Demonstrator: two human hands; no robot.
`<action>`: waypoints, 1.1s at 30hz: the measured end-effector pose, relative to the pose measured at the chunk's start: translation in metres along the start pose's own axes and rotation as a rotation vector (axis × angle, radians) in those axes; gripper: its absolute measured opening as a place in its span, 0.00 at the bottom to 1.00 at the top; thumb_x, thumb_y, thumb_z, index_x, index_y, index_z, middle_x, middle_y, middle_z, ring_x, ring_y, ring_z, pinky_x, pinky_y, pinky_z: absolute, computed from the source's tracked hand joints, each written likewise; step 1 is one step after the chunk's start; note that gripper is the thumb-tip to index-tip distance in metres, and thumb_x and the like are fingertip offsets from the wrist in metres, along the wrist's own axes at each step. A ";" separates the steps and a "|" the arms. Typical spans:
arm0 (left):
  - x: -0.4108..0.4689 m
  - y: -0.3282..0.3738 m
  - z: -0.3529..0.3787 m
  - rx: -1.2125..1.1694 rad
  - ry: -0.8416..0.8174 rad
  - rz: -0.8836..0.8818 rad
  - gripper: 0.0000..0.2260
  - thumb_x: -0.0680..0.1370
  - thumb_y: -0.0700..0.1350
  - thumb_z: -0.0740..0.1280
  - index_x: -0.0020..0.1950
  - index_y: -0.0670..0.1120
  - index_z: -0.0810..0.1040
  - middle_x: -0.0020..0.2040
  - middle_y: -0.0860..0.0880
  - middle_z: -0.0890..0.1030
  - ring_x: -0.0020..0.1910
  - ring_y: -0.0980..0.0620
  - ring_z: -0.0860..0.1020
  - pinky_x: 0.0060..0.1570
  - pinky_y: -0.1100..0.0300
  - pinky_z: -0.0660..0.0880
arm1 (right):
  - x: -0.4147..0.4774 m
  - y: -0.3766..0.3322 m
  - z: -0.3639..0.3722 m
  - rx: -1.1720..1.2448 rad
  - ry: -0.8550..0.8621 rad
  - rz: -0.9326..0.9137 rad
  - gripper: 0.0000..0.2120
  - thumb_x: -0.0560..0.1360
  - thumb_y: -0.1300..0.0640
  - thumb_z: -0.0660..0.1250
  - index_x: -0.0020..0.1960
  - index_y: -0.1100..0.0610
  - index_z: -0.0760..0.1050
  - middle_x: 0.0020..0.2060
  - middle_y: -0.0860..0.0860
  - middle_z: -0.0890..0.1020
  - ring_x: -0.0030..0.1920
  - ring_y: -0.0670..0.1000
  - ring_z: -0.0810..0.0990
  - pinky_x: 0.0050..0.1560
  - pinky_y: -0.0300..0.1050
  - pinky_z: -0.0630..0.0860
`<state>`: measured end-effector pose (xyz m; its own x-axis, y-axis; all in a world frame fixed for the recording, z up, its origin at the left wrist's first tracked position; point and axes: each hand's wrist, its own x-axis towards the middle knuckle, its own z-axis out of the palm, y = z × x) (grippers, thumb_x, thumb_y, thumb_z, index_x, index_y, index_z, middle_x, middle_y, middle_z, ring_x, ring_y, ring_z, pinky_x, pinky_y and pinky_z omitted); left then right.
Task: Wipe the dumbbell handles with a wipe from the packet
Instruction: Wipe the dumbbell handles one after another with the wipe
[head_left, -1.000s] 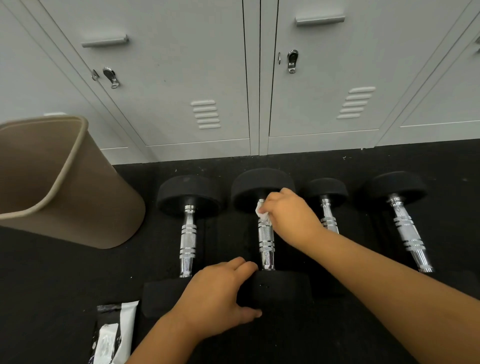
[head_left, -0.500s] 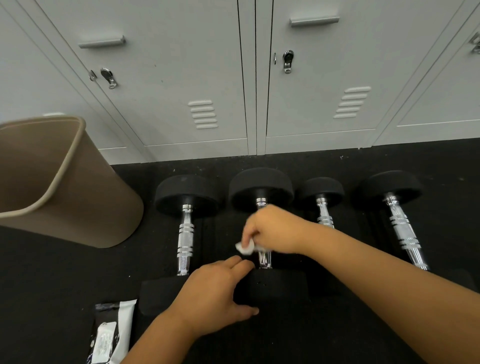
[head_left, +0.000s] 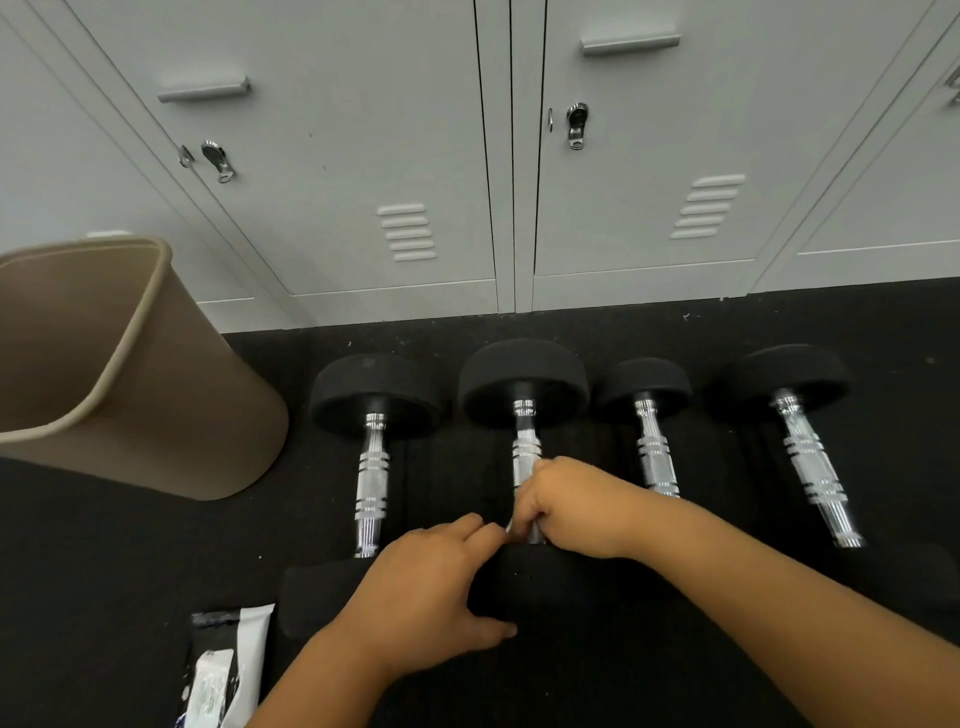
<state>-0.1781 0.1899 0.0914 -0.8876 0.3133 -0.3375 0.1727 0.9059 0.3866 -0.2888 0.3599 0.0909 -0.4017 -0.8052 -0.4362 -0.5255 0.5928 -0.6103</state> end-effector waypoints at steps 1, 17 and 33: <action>0.000 0.000 0.000 -0.001 0.001 -0.001 0.27 0.68 0.65 0.69 0.64 0.59 0.69 0.54 0.58 0.74 0.49 0.58 0.75 0.48 0.58 0.75 | -0.006 0.002 -0.005 0.099 -0.023 0.061 0.18 0.71 0.68 0.62 0.50 0.52 0.84 0.50 0.49 0.85 0.50 0.48 0.79 0.58 0.41 0.74; 0.000 0.007 -0.006 0.013 -0.035 0.007 0.29 0.70 0.65 0.69 0.67 0.58 0.67 0.58 0.59 0.72 0.53 0.59 0.74 0.51 0.63 0.72 | 0.027 0.043 0.035 0.883 0.356 0.623 0.16 0.66 0.75 0.61 0.38 0.53 0.70 0.38 0.56 0.78 0.40 0.55 0.79 0.38 0.48 0.77; 0.065 0.127 0.022 0.090 0.056 0.209 0.39 0.75 0.61 0.67 0.78 0.46 0.54 0.72 0.46 0.67 0.68 0.45 0.68 0.69 0.49 0.65 | -0.060 0.114 -0.020 0.228 0.846 0.541 0.14 0.73 0.70 0.63 0.50 0.55 0.81 0.48 0.51 0.80 0.48 0.53 0.79 0.48 0.41 0.74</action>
<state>-0.2039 0.3318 0.0998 -0.8505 0.4825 -0.2094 0.3903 0.8458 0.3637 -0.3397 0.4764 0.0613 -0.9852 -0.1046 -0.1357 0.0022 0.7845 -0.6201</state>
